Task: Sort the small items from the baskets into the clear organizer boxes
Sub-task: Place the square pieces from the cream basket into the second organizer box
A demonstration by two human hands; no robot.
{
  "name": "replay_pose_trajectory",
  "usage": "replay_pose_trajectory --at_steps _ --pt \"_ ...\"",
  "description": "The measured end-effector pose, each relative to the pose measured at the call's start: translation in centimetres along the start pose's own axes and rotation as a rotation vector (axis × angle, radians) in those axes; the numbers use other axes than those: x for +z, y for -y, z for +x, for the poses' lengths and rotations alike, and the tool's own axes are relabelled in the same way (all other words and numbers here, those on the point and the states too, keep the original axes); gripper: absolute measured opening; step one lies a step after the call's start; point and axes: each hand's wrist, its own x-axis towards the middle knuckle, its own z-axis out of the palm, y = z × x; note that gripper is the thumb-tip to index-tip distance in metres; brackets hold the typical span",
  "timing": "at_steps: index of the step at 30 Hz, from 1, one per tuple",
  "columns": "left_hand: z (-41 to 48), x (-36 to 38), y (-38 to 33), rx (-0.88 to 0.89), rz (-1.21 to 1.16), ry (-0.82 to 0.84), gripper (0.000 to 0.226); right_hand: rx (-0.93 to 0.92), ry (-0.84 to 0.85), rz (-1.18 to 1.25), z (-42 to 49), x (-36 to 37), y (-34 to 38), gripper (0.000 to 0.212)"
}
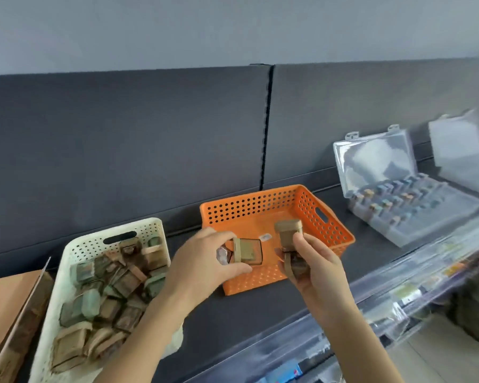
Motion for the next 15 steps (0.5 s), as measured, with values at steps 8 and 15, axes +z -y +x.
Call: replay_pose_trajectory --at_steps 8,15 --pt "4.8 7.2 -10.0 0.176 -0.021 0.091 0.049 -0.127 -0.119 -0.04 0.5 -11.0 5.4 0.016" --pt "9.4 16.5 -22.1 0.304 -0.023 0.184 0.052 -0.171 -0.24 -0.172 2.5 -24.9 11.4 0.015"
